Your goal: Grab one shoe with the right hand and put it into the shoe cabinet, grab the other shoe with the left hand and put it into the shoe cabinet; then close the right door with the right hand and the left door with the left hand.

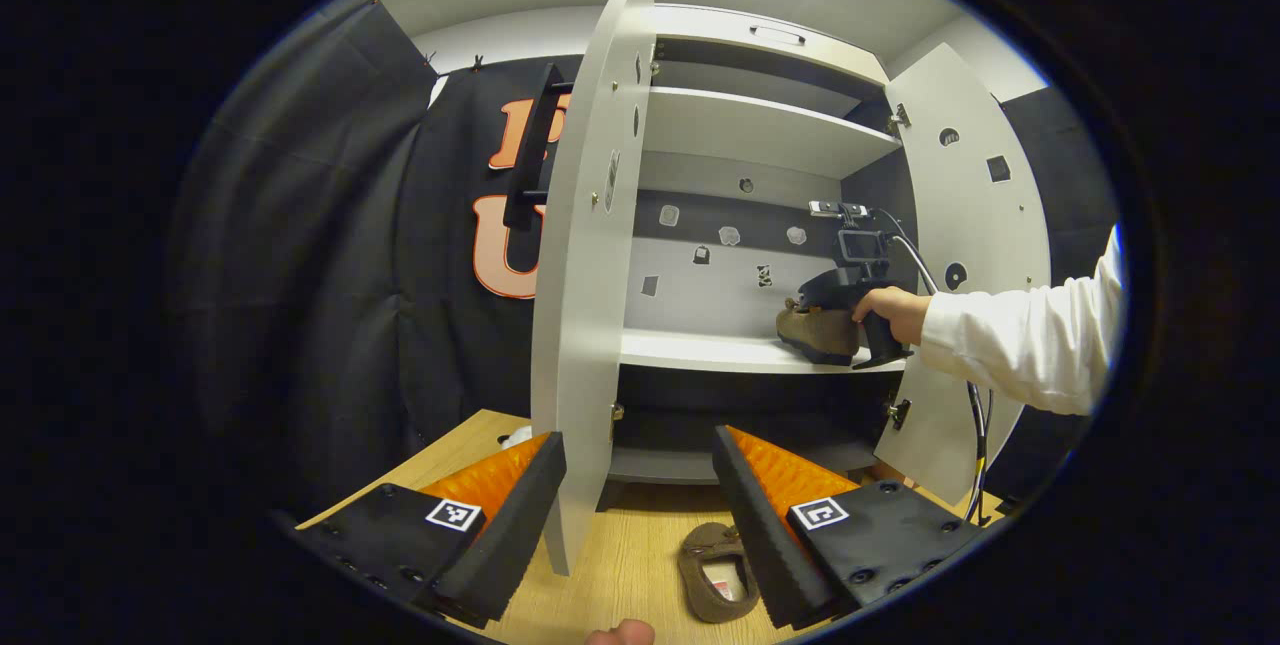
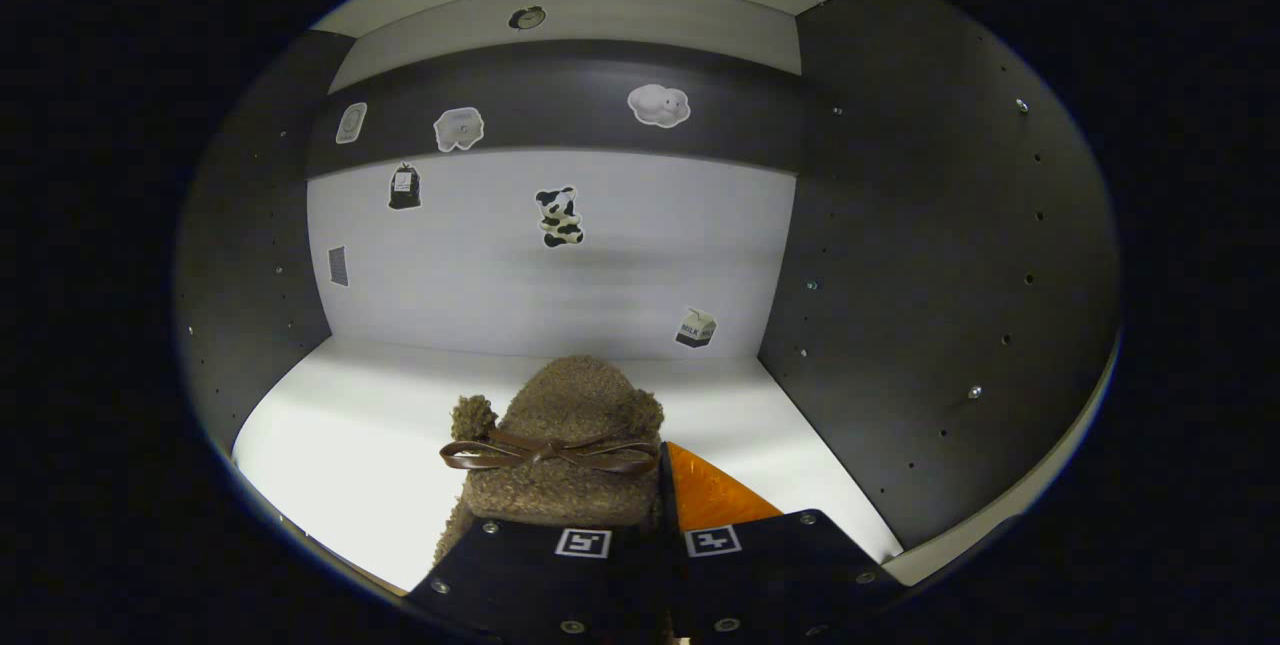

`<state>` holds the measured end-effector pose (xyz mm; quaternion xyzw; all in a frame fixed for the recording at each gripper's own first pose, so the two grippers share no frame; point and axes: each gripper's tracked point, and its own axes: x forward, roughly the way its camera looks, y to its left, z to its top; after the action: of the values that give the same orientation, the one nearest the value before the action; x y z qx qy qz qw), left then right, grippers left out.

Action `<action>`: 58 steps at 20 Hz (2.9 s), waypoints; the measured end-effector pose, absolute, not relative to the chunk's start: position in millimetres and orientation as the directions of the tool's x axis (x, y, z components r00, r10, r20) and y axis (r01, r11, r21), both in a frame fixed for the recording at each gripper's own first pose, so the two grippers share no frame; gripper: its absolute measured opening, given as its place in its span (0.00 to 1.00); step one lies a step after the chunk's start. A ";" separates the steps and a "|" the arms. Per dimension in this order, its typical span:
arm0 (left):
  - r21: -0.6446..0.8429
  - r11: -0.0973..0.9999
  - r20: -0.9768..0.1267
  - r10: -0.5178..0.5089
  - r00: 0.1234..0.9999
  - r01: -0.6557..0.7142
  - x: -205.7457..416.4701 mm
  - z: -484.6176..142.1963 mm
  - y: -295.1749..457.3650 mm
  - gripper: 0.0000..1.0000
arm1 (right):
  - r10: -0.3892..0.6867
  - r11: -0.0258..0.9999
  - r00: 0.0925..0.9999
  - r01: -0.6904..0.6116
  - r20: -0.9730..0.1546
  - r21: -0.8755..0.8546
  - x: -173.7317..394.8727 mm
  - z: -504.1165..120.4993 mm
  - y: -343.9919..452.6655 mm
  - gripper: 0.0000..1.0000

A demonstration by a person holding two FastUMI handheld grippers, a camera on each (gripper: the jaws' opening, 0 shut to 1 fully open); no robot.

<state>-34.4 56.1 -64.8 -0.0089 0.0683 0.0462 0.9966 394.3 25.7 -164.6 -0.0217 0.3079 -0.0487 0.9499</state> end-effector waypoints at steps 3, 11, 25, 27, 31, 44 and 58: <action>-0.002 0.995 -0.145 0.097 0.985 -0.099 -32.2 -69.5 58.3 0.99 | -0.079 0.996 0.785 0.085 -0.614 -0.019 389.2 -165.1 22.3 0.23; 0.014 0.996 -0.153 0.092 0.984 -0.091 -29.6 -76.3 55.5 0.97 | -0.005 0.999 0.797 0.026 -0.604 0.026 357.2 -126.2 6.1 0.87; 0.027 0.999 -0.098 0.023 0.995 -0.021 -52.1 -58.6 15.0 0.96 | 0.153 0.987 0.935 -0.127 -0.319 0.099 221.0 22.2 35.3 0.93; 0.003 1.000 -0.120 0.001 0.993 0.000 -55.5 -65.1 4.3 0.94 | 0.164 0.985 0.949 -0.145 -0.269 0.089 195.8 24.2 34.4 0.93; -0.024 1.000 -0.153 -0.022 0.988 0.018 -58.9 -76.7 -7.5 0.97 | 0.140 0.990 0.968 -0.130 -0.209 0.058 129.9 6.8 22.4 0.93; -0.114 0.991 -0.350 -0.102 0.931 0.066 -27.0 -148.1 -22.7 0.97 | 0.003 0.999 0.981 0.007 -0.192 0.053 1.9 -67.1 -33.1 0.93; -0.083 0.996 -0.788 -0.084 0.609 0.029 21.2 -382.9 -1.2 0.98 | 0.063 0.996 0.974 -0.046 -0.218 0.079 -22.3 -80.4 -22.4 0.93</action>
<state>21.2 -1.2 -382.9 -0.0310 0.4408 -0.0314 0.8965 -22.3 -22.4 -80.4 0.0368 0.1108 0.0275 0.9928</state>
